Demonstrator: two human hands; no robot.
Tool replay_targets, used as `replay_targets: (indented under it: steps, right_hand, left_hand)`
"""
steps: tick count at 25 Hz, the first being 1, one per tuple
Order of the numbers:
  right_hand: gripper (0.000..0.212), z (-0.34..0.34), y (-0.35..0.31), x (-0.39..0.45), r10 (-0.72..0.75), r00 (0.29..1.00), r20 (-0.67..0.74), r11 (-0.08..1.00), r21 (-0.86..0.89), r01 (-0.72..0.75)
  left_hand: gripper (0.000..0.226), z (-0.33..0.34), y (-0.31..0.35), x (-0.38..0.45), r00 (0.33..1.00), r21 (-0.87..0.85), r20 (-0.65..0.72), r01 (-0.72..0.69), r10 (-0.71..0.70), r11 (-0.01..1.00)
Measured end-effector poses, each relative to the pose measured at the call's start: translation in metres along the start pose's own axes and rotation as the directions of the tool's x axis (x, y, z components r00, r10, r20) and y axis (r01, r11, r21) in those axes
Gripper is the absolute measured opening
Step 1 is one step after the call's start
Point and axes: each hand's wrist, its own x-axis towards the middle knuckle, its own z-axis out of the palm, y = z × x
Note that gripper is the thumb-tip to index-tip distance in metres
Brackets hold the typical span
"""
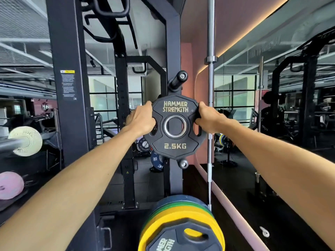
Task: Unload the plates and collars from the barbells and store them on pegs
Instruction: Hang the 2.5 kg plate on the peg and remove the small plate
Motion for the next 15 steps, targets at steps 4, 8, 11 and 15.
replay_targets:
  steps: [4,8,11,15]
  right_hand:
    - [0.015,-0.023,0.025,0.014,-0.022,1.0,0.003,0.999,0.029,0.022]
    - [0.017,-0.053,0.034,0.047,-0.058,0.996,-0.066,0.996,0.064,0.063]
    - [0.018,-0.077,0.032,0.071,-0.085,0.991,-0.106,0.994,0.061,0.091]
    - [0.02,-0.103,0.026,0.106,-0.12,0.978,-0.168,0.991,0.045,0.129]
  left_hand:
    - [0.019,-0.004,0.032,0.017,1.0,0.023,-0.023,0.007,-0.006,1.0]
    - [0.02,-0.021,0.05,0.054,0.996,0.029,-0.089,0.006,-0.003,1.0]
    - [0.018,-0.039,0.057,0.083,0.991,0.036,-0.134,-0.007,0.012,0.999]
    - [0.014,-0.057,0.061,0.118,0.983,0.034,-0.183,-0.005,0.011,0.999]
